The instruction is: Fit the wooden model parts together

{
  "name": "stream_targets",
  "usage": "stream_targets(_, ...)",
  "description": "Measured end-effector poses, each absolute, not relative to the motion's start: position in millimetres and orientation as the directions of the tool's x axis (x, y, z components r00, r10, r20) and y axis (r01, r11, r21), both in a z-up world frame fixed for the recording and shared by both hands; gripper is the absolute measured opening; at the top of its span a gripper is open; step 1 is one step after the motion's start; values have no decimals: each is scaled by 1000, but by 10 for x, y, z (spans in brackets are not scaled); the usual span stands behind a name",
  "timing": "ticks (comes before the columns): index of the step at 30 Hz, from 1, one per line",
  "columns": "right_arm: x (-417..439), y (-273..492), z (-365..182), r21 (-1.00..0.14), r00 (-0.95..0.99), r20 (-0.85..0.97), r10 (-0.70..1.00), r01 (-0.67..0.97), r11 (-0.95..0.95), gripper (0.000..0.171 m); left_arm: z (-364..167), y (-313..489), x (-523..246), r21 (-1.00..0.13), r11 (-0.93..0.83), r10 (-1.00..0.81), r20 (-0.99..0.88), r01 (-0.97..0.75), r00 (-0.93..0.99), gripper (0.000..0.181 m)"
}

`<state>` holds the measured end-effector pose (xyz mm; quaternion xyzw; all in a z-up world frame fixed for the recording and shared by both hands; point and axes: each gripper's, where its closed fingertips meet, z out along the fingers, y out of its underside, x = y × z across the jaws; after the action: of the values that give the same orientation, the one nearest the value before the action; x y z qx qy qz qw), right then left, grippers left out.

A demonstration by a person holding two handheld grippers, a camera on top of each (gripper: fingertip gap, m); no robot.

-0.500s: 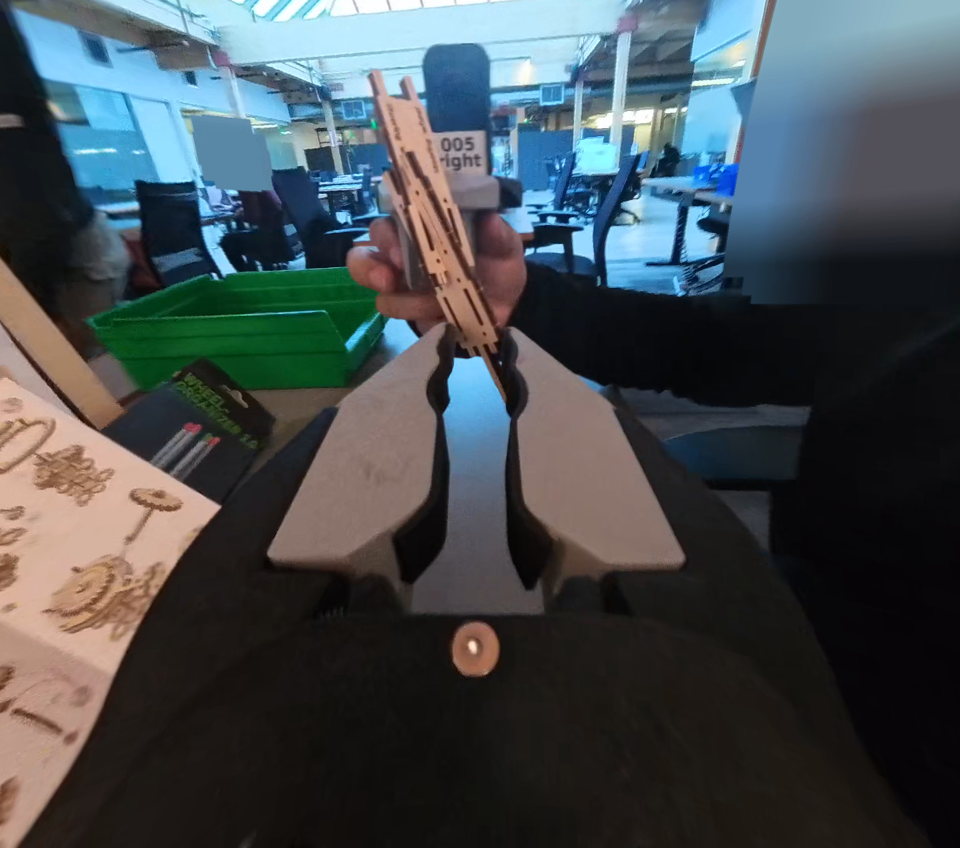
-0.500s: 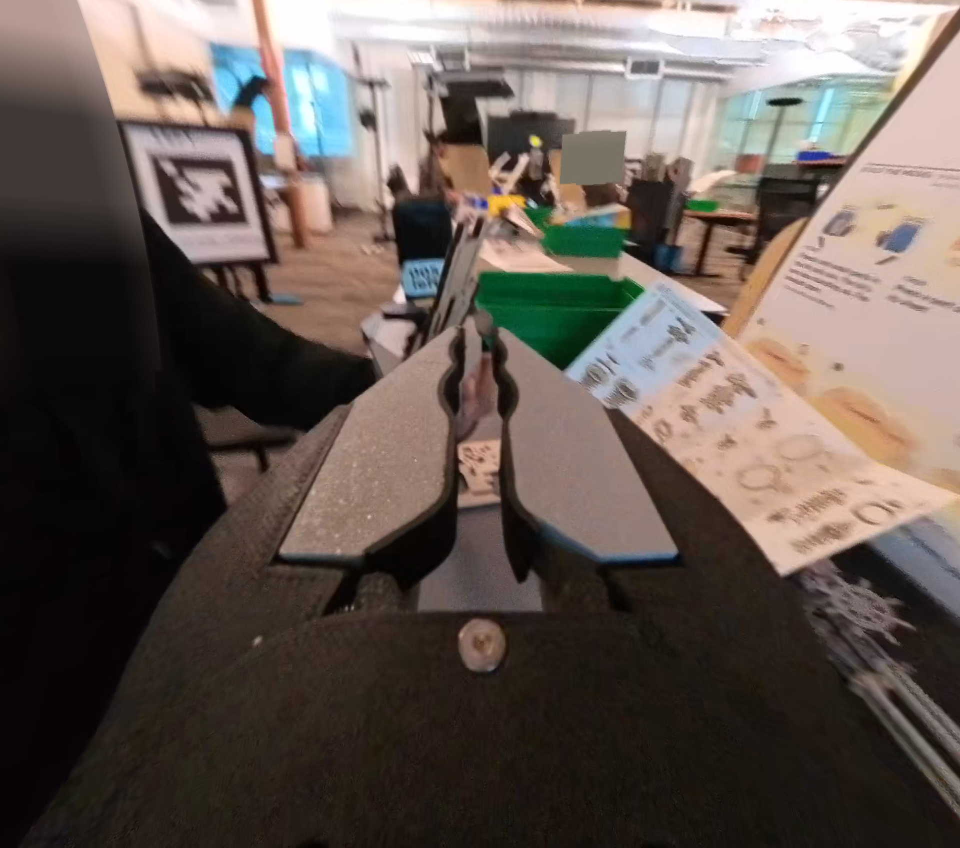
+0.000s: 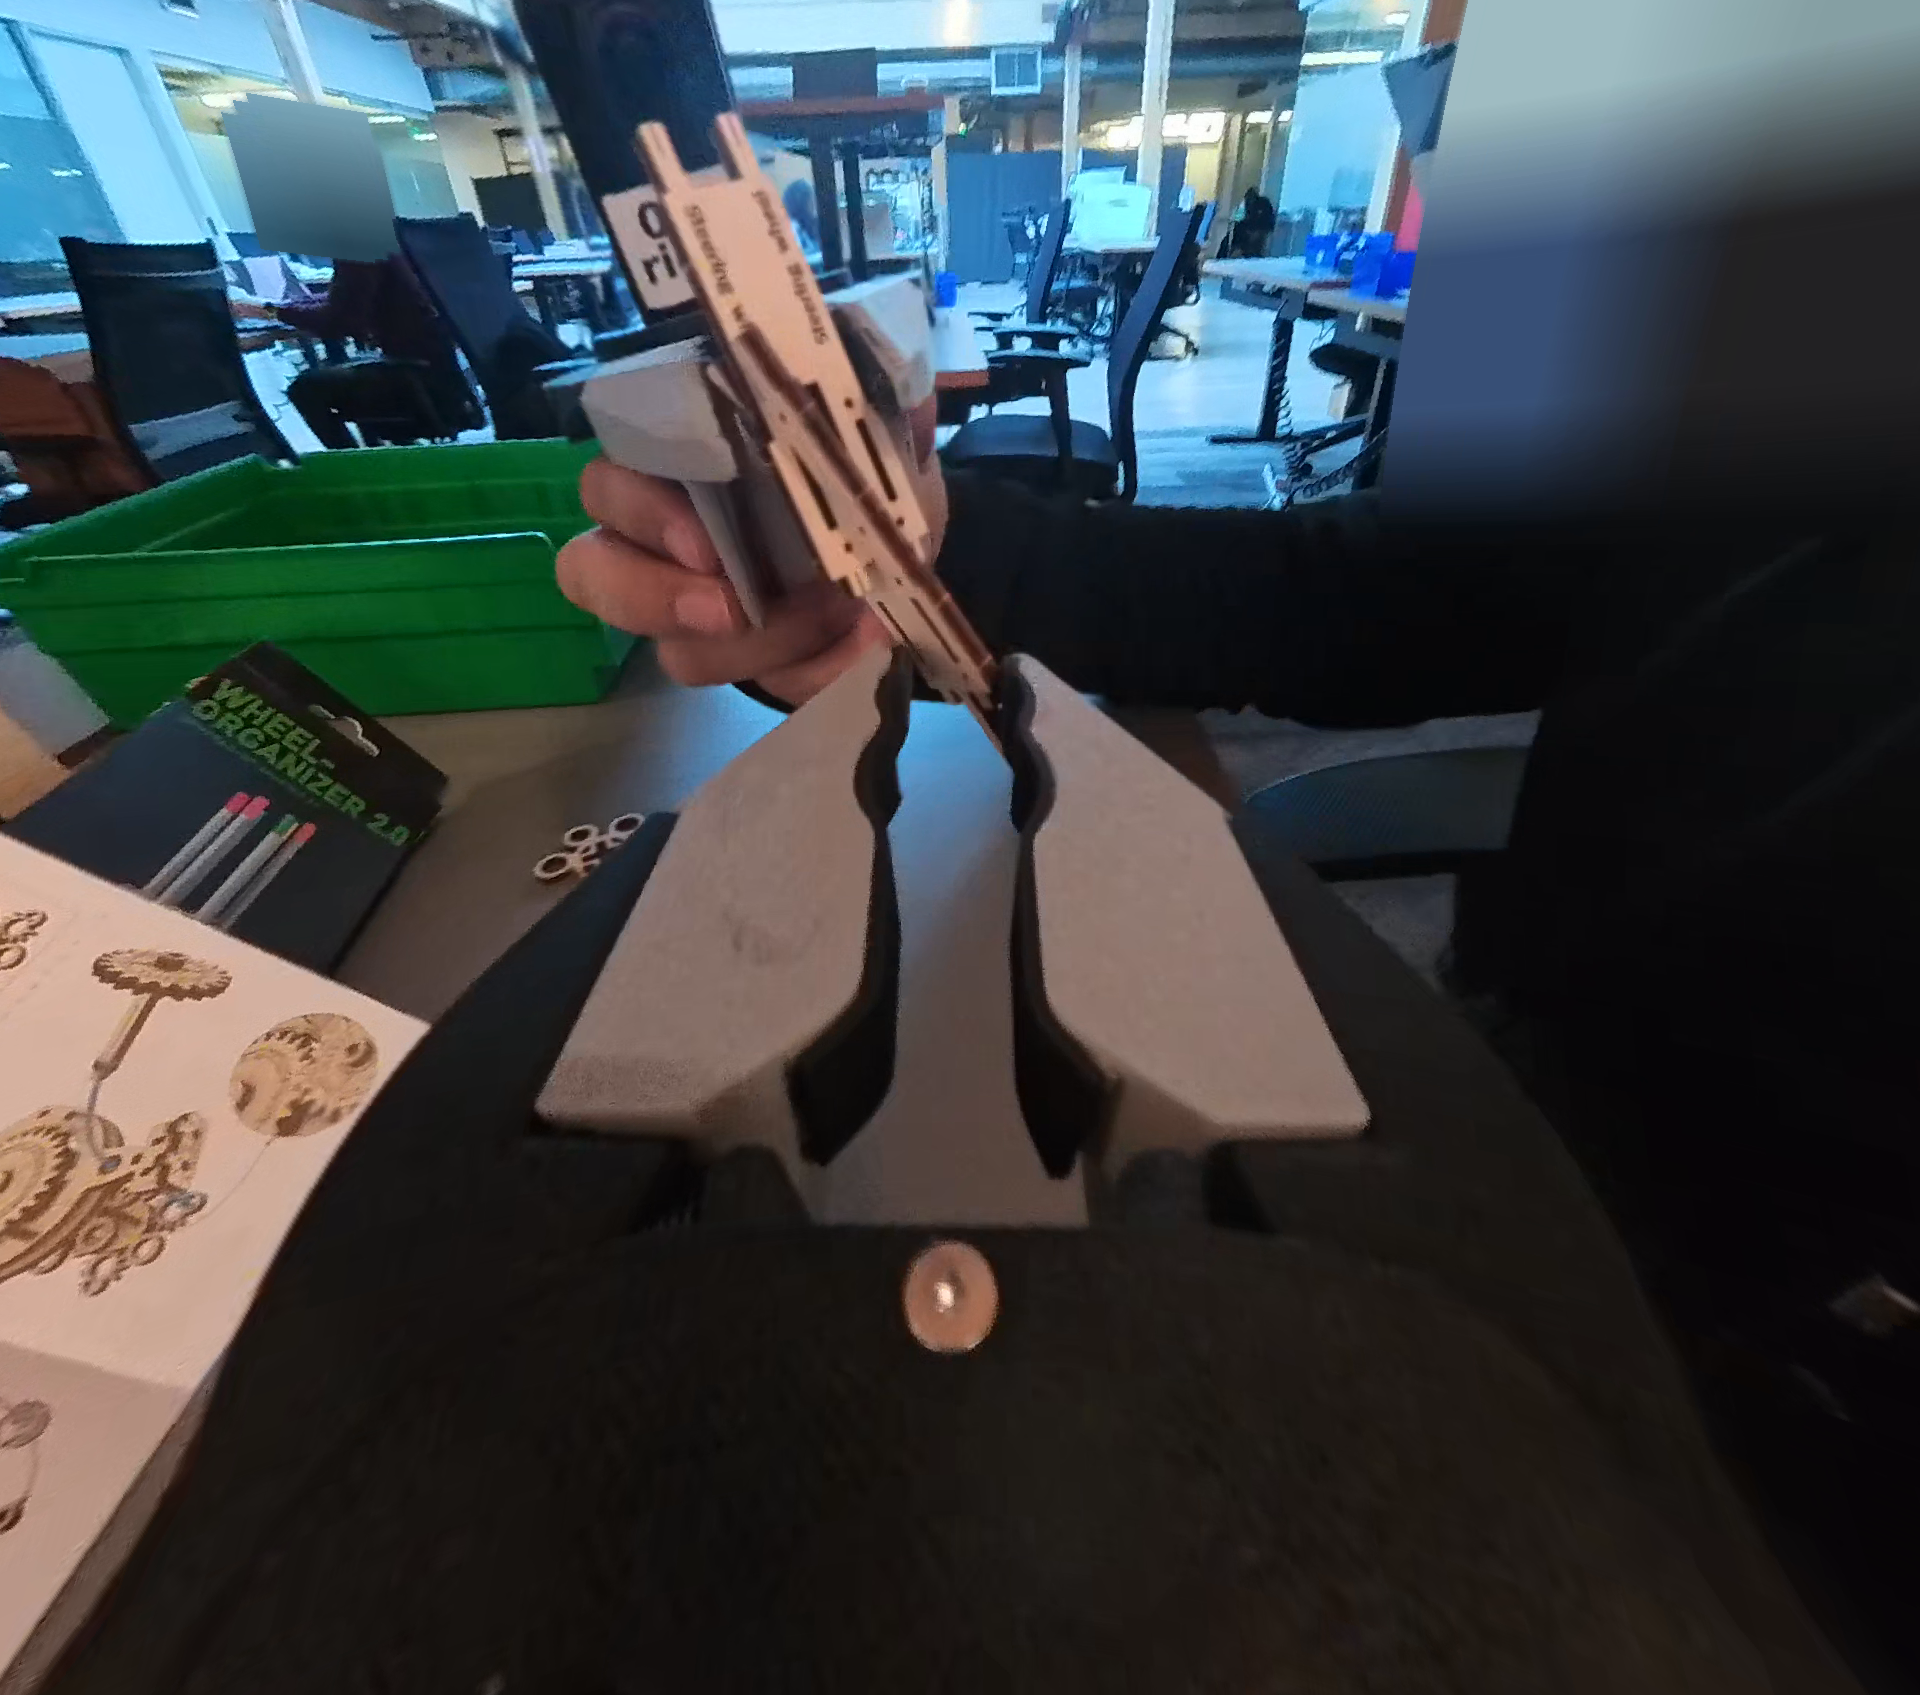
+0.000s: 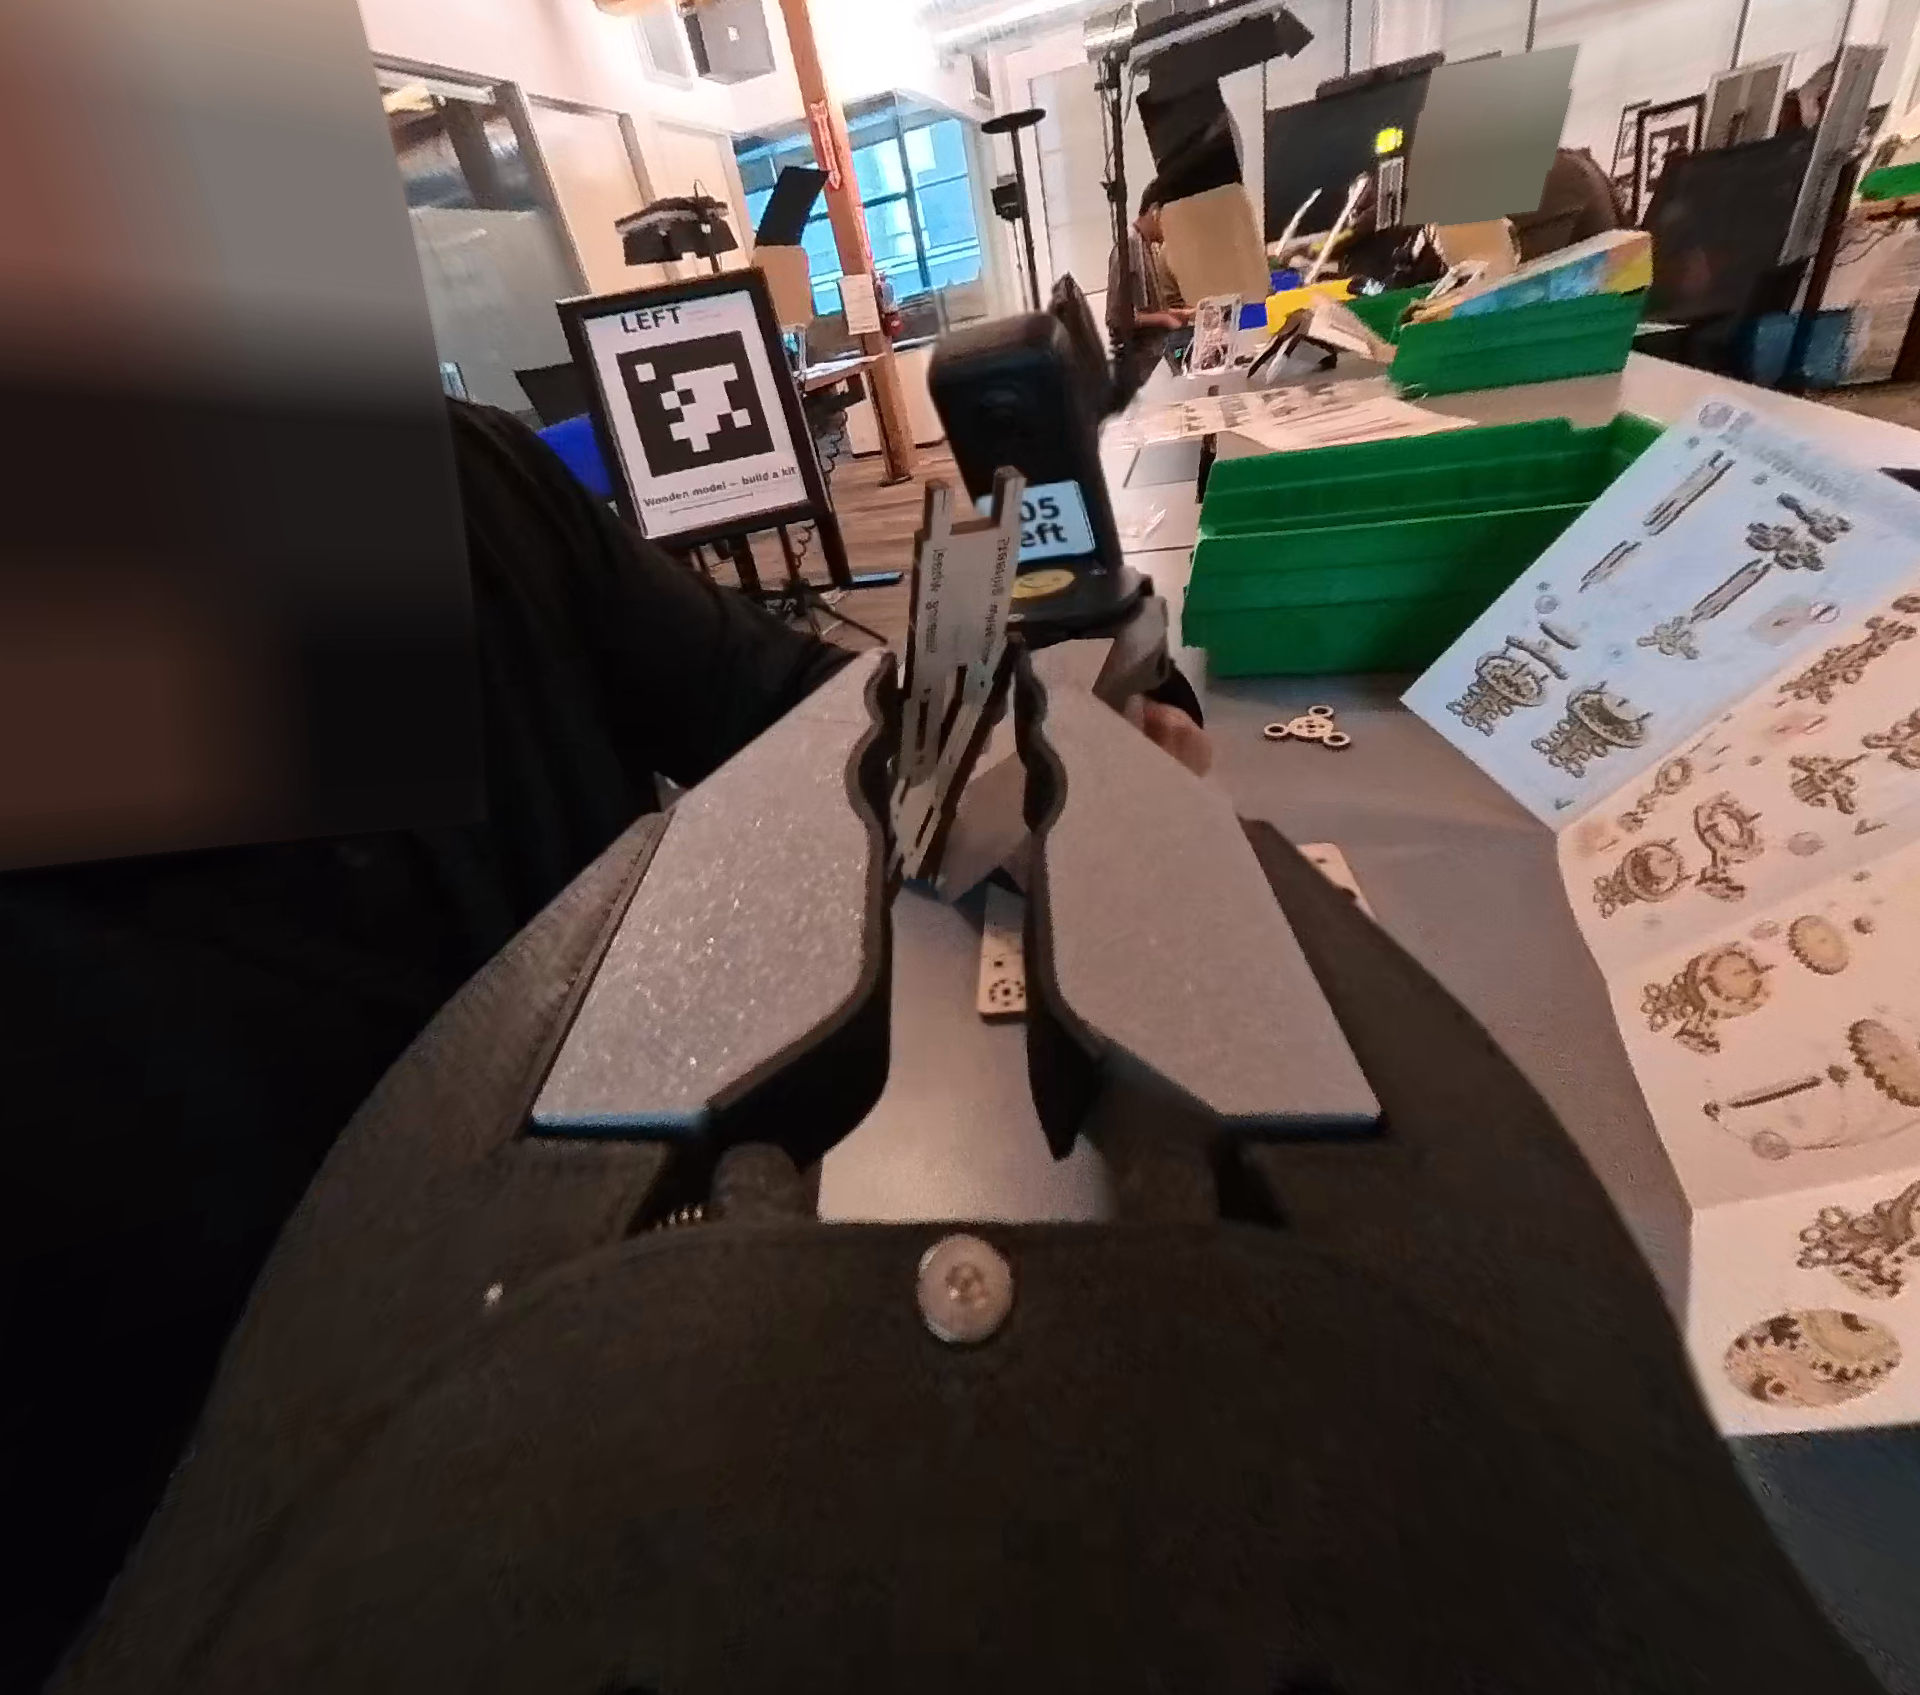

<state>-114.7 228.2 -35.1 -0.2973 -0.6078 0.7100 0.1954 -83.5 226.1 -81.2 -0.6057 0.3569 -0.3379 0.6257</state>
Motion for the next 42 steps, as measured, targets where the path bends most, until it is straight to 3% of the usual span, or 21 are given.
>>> stream_targets(12,-1129,2300,-492,-979,-734,-202,649,173,-108,16,-997,2326,-901,-971,83,-791,-201,-225,577,13)
stream_targets(16,-1082,2299,-510,-985,-737,-170,654,152,-86,15,-1013,2322,-865,-976,71,-803,-177,-204,569,12)
stream_targets(19,-1080,2336,-474,-990,-726,-133,675,122,-64,37,-959,2261,-814,-987,73,-836,-139,-143,531,11)
stream_targets(24,-973,2350,-194,-985,-776,-143,615,49,-167,31,-800,2167,-815,-999,54,-882,-51,-6,469,10)
stream_targets(28,-1027,2323,-135,-981,-774,-150,615,38,-191,33,-824,2173,-828,-999,38,-885,-39,-12,464,7)
stream_targets(32,-1102,2287,-194,-984,-767,-153,623,59,-168,0,-818,2197,-845,-999,37,-876,-37,-9,480,1)
stream_targets(37,-1150,2297,-308,-986,-738,-152,657,71,-149,0,-808,2239,-880,-1000,2,-868,7,18,496,1)
stream_targets(40,-1178,2456,-258,-985,-682,-150,715,42,-167,29,-775,2259,-892,-997,-28,-870,61,74,489,1)
stream_targets(42,-1126,2514,-149,-982,-675,-144,724,7,-189,33,-773,2303,-918,-995,-37,-858,79,92,508,1)
